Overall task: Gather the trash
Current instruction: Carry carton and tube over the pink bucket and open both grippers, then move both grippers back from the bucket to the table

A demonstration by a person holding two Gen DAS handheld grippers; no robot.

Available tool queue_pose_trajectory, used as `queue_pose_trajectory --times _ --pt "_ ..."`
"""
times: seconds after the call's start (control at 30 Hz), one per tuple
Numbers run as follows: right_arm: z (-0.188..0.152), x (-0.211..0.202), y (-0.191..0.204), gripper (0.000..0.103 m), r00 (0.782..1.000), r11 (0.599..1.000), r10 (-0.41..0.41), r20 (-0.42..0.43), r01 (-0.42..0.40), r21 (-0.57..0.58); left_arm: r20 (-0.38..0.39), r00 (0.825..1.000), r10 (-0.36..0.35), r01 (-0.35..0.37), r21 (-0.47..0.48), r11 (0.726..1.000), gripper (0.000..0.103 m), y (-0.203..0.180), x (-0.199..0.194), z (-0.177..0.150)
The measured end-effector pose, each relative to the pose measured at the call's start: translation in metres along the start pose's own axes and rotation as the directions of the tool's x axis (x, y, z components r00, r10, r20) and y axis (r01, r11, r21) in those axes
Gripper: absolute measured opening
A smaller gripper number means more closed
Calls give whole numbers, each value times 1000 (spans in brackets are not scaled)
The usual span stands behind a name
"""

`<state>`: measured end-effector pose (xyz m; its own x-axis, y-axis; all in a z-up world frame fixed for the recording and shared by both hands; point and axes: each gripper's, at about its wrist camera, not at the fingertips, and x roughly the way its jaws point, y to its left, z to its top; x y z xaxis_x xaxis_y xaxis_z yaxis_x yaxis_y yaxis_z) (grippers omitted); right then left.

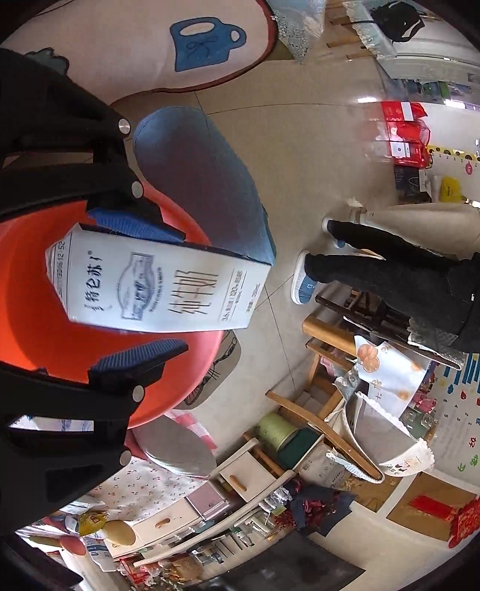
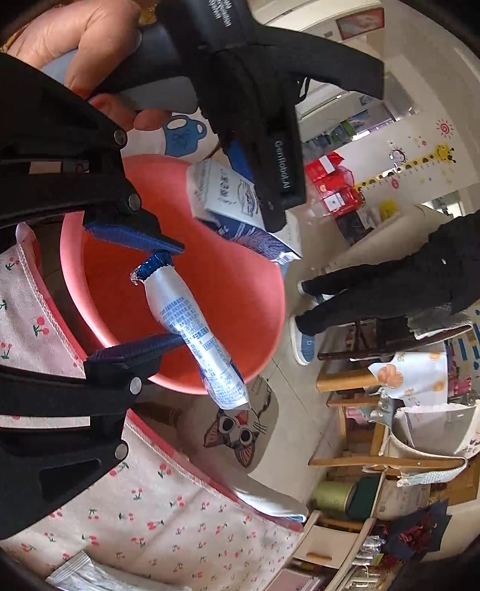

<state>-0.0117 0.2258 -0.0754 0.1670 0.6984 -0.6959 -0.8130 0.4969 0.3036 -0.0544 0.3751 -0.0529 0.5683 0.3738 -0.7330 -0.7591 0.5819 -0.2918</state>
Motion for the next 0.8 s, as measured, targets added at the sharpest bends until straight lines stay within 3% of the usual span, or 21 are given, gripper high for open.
queue_pose_trajectory --times 0.1,0.2,0.3,0.43,0.8 --pt "-4 15 5 49 999 1000 5 -43 -5 -7 -16 1000 17 -17 14 1000 56 1 5 -2" --pt "-6 17 7 66 999 1000 10 -38 -11 -4 -39 999 14 -14 15 1000 68 -1 7 -7" --pt "-12 5 4 74 1000 1000 -14 -7 14 6 -10 1000 28 -28 35 999 75 -7 2 -10" --pt "-24 -19 -6 81 998 998 -47 31 46 35 29 999 25 -27 56 998 81 -18 -2 -14" --pt "-57 -91 -52 84 976 974 -185 116 166 153 48 996 -73 64 169 984 83 -57 -13 -32"
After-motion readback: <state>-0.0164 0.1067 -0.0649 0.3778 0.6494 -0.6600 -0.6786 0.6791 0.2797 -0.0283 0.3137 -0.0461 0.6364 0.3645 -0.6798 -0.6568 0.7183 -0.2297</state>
